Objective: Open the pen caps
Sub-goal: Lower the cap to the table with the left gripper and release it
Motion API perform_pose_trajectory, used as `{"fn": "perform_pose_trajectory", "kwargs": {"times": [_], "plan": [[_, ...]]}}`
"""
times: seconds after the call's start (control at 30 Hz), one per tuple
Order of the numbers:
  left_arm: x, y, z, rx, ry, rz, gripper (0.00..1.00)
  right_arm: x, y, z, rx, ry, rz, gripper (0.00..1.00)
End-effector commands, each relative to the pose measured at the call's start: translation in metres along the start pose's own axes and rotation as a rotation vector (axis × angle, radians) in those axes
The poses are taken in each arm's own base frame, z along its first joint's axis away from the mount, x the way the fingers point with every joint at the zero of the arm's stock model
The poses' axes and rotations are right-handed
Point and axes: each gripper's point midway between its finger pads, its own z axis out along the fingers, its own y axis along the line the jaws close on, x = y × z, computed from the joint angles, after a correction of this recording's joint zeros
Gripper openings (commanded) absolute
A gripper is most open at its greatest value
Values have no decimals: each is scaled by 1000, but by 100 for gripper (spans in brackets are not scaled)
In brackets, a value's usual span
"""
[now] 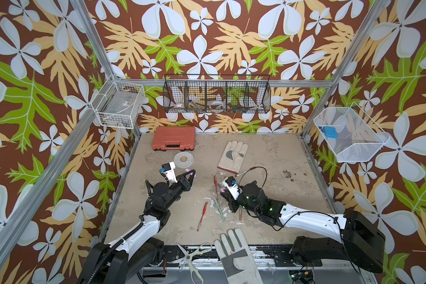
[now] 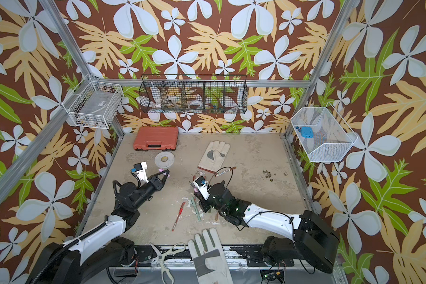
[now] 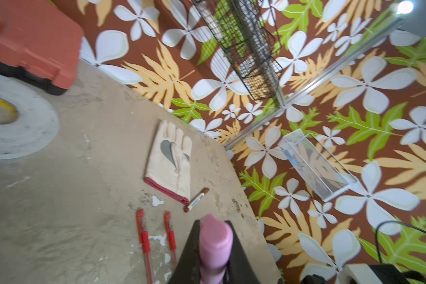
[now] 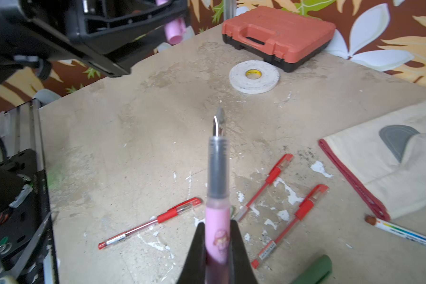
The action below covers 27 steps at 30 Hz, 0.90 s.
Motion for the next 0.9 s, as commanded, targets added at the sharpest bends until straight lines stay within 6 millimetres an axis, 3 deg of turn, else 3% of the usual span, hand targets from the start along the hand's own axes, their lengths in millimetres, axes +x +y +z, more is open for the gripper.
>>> {"fn": "perform_pose_trajectory", "kwargs": {"times": [0.0, 0.2, 0.37, 0.53, 0.87], "plan": [[3, 48, -4, -250, -3, 31, 0, -5, -30, -4, 110, -38, 91, 0], [3, 83, -4, -443, 3, 33, 0, 9, -86, -15, 284, -23, 233, 0], [2, 100, -4, -541, 7, 78, 0, 20, -118, -26, 382, -19, 320, 0], [12, 113, 6, -586, 75, 110, 0, 26, -135, -34, 426, -24, 364, 0], [27, 138, 20, -661, 176, 179, 0, 31, -147, -40, 473, -23, 381, 0]]}}
